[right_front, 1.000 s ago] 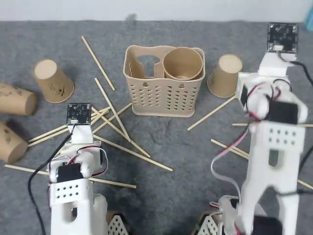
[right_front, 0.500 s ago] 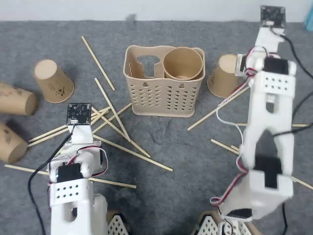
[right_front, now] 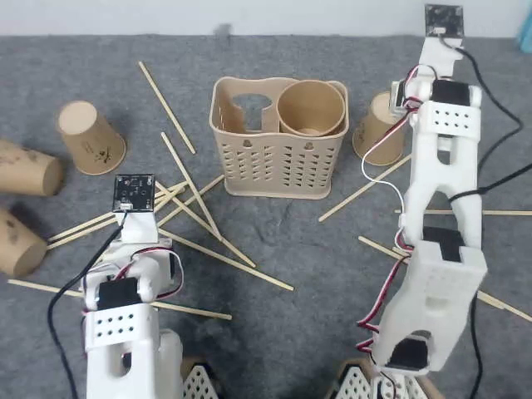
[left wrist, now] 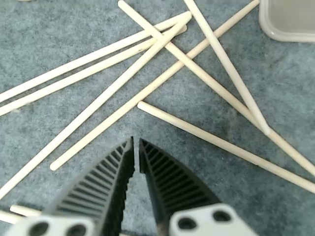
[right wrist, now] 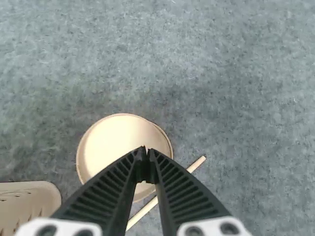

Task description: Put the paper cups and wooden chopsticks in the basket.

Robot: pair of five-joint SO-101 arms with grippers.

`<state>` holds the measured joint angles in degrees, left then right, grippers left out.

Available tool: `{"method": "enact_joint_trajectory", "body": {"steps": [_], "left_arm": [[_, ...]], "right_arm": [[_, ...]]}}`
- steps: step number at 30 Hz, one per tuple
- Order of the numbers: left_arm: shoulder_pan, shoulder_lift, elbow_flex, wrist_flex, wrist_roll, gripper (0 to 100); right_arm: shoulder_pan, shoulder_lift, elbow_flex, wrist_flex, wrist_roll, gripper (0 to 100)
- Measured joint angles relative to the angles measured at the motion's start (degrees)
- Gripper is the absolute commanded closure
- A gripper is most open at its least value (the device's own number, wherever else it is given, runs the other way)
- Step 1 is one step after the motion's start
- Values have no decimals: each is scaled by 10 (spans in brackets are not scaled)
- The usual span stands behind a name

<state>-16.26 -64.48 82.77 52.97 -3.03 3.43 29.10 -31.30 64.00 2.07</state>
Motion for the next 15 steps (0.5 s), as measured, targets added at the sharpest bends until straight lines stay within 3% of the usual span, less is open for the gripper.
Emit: {"method": "enact_joint_trajectory", "body": {"steps": [7,15], "left_arm": [[0,0,0,0,0,988],[0,0,0,0,0,988]], "right_arm": [[17,30,-7,5,0,991],[114,36,-17,62,0,991]]}}
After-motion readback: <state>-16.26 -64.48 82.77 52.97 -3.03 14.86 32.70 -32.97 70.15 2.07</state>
